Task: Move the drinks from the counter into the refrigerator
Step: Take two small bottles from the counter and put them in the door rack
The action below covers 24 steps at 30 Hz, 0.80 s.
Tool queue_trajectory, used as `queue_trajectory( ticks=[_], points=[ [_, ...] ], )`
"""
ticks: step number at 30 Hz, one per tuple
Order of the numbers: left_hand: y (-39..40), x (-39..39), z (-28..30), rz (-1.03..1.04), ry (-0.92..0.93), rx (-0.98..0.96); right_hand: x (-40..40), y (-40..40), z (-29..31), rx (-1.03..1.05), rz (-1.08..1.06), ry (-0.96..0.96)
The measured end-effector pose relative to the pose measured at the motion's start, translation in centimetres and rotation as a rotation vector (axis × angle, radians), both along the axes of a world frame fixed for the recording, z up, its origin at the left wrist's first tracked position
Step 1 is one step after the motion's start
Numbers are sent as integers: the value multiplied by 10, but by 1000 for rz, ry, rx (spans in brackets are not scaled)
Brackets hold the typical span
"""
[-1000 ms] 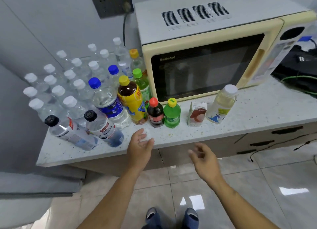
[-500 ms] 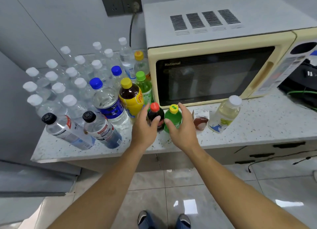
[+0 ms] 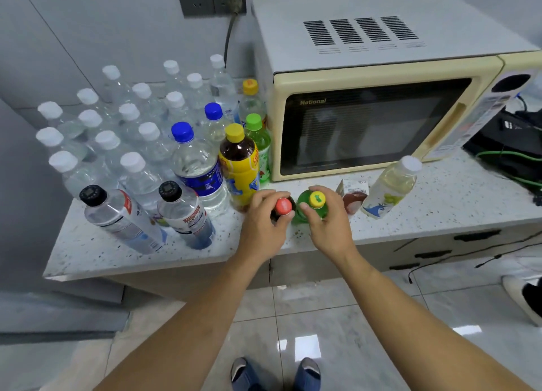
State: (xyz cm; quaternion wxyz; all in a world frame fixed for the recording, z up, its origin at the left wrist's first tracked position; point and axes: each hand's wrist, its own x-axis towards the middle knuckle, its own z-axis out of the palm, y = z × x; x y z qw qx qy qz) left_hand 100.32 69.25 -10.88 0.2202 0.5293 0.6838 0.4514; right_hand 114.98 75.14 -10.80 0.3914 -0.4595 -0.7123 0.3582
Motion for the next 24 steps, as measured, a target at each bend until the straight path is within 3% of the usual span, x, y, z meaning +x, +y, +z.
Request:
queue_trajectory(
  ticks=[3, 6, 14, 24],
  points=[
    [-21, -2, -9, -16, -193, 43, 9, -26, -2, 12, -30, 56],
    [-44, -6, -8, 99, -365, 81, 15, -53, -4, -32, -77, 123],
    [-141, -24, 7, 319, -710, -43, 24, -140, -2, -270, -58, 255],
    [-312, -21, 3, 678, -587, -93, 8, -253, -34, -415, 151, 197]
  ],
)
